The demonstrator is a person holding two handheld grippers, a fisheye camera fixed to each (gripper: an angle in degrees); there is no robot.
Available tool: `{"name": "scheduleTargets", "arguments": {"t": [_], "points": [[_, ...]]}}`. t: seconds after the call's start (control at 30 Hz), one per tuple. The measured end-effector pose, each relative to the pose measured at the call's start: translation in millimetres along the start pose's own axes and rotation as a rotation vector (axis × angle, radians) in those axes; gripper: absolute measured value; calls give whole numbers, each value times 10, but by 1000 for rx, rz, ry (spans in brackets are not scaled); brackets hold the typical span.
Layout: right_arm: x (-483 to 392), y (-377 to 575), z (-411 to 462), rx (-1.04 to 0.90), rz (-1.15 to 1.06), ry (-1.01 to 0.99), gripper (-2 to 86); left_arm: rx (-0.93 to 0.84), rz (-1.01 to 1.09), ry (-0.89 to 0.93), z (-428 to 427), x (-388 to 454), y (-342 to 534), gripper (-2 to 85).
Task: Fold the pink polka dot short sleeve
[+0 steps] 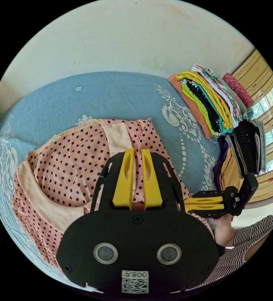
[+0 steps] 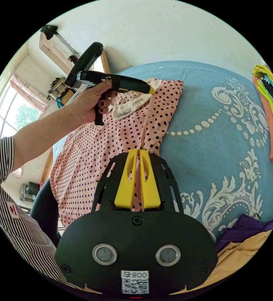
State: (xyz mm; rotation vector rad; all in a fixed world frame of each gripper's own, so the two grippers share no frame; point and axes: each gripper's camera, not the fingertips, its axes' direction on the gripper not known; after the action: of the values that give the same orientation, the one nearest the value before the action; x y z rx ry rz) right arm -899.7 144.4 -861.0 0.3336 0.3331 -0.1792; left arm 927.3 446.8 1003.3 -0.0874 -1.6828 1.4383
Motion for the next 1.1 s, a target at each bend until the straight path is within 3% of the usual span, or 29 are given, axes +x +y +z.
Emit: {"name": "scheduleTargets", "arguments": {"t": [0.23,0.37,0.5,0.7,0.97,1.1], "points": [[147,-12,116,1,13,-24,9,99,57,-4,-153,104,166,38],[193,-21,164,-1,13,-34,9,18,164,19,59,319,185,29],[237,-36,211,-9,4,-62,11,-73,142,-36,322,303,210,23],[246,-61,56,43,-39,-169,12,-37,106,7,342,199,372,14],[206,-138,70,-4,-76,-147,10,-36,109,9,451,108,620,10],[11,-221,199,-108,-143,-19,7,-36,111,3,492,59,734,9]]}}
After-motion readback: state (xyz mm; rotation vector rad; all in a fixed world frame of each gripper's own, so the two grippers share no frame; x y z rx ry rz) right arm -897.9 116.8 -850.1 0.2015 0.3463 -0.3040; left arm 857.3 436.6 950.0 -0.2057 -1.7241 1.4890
